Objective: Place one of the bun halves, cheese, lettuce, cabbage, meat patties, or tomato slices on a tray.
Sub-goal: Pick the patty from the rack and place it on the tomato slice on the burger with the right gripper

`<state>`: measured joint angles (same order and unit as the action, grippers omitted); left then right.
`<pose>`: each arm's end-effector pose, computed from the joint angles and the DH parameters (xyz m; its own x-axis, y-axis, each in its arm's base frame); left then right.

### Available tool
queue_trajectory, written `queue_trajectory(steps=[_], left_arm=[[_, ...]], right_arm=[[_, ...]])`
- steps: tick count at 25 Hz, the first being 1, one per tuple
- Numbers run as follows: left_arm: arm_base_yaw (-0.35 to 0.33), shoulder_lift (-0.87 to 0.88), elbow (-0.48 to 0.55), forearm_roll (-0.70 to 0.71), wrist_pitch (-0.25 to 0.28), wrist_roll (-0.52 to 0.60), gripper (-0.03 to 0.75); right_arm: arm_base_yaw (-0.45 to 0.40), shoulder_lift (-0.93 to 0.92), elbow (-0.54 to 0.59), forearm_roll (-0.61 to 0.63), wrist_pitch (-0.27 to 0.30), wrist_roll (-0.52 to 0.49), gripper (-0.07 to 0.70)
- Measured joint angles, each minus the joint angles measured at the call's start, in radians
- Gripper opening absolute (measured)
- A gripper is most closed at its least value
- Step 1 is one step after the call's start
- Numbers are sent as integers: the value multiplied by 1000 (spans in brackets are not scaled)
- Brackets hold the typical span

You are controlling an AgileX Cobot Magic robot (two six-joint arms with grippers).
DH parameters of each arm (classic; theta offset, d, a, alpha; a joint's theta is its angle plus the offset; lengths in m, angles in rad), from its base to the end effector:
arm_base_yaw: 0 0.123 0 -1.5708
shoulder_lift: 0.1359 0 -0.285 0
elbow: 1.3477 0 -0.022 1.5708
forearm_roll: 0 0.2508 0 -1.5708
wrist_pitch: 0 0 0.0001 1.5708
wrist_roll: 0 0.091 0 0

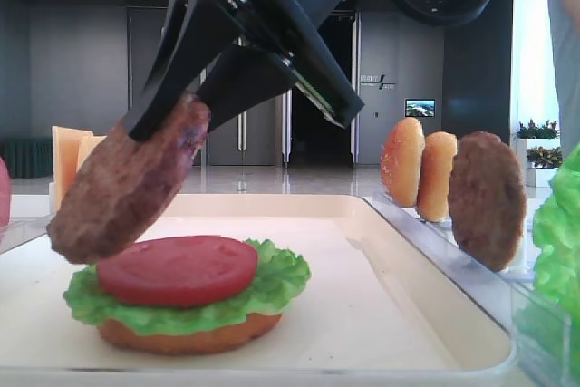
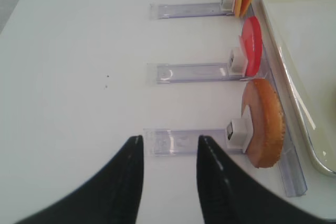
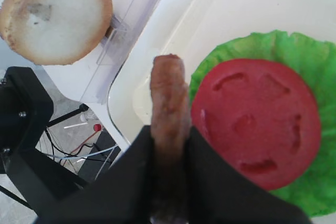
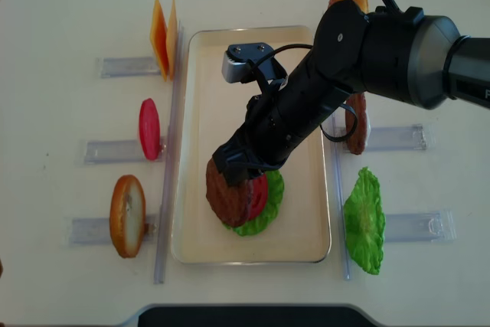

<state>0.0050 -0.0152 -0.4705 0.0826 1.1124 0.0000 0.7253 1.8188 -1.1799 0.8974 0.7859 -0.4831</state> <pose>-0.0063 0.0067 0.2652 -0.5147 0.0339 -0.8567 -0.0497 0.9964 0.0693 0.2401 0.2802 0.2066 -0.8271 -0.4666 -0.3133 -0.5548 0.5892 0.5874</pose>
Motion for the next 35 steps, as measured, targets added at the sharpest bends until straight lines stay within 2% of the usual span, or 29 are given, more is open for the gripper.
queue_trajectory(steps=[4,10,15,21,26,35], left_arm=[[0,0,0,0,0,0,265],[0,0,0,0,0,0,265],[0,0,0,0,0,0,265],[0,0,0,0,0,0,265],[0,0,0,0,0,0,265],[0,0,0,0,0,0,265]], right_arm=[[0,0,4,31,-1,-7,134],[-6,0,17,120,22,-90,134],[-69,0,17,225,106,-174,134],[-115,0,17,279,124,-224,134],[-145,37,23,358,195,-277,134],[-167,76,43,378,183,-326,134]])
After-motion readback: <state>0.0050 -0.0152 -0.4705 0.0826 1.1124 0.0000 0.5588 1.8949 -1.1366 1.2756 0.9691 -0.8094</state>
